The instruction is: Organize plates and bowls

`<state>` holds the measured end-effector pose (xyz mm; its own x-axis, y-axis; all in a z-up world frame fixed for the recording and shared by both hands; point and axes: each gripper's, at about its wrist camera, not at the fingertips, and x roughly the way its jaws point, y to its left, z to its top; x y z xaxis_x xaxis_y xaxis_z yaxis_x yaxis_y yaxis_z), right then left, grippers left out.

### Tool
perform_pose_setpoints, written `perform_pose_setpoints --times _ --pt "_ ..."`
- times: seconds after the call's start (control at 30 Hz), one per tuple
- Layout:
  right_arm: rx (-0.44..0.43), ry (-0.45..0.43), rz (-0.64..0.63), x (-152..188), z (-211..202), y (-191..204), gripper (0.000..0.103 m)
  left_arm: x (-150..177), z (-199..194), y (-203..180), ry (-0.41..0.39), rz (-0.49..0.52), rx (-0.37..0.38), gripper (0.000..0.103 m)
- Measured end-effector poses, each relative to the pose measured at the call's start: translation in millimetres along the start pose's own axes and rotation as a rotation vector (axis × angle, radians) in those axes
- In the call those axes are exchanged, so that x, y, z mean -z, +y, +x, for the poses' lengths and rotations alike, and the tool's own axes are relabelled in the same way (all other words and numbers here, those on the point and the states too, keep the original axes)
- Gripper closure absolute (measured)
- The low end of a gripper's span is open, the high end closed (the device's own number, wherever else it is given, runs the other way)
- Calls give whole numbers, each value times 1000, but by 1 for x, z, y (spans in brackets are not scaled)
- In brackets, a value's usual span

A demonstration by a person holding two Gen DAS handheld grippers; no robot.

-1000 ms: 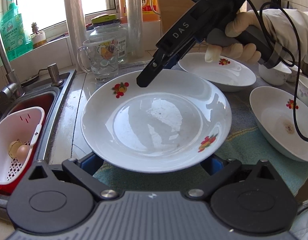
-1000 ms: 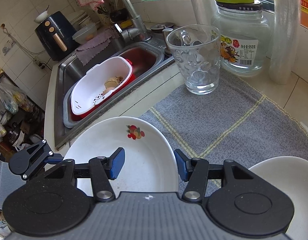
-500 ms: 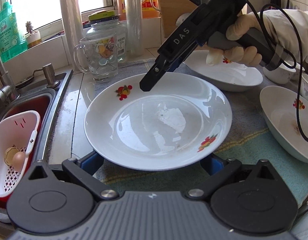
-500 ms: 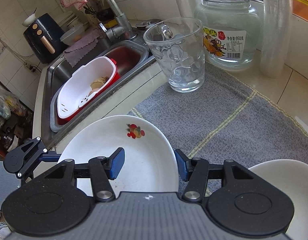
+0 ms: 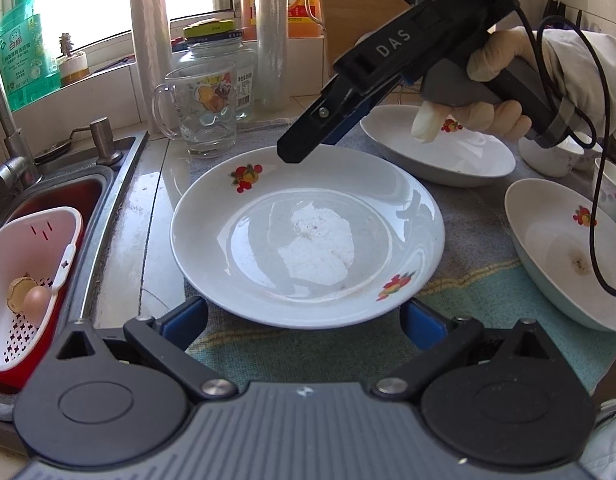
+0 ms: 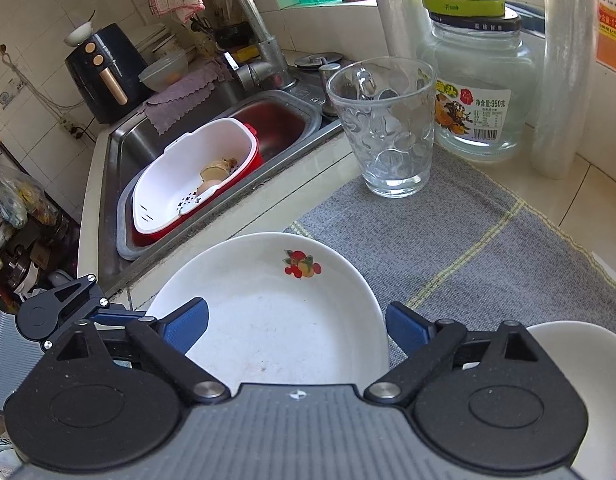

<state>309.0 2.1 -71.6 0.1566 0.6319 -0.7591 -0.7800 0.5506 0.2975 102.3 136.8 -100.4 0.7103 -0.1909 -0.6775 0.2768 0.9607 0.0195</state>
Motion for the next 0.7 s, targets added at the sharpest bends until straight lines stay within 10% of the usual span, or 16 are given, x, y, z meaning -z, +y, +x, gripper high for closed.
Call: perform_pose_setpoints --times 0.7 --pt "179 -181 -49 86 -94 79 0 7 -52 -60 -46 -35 -1 1"
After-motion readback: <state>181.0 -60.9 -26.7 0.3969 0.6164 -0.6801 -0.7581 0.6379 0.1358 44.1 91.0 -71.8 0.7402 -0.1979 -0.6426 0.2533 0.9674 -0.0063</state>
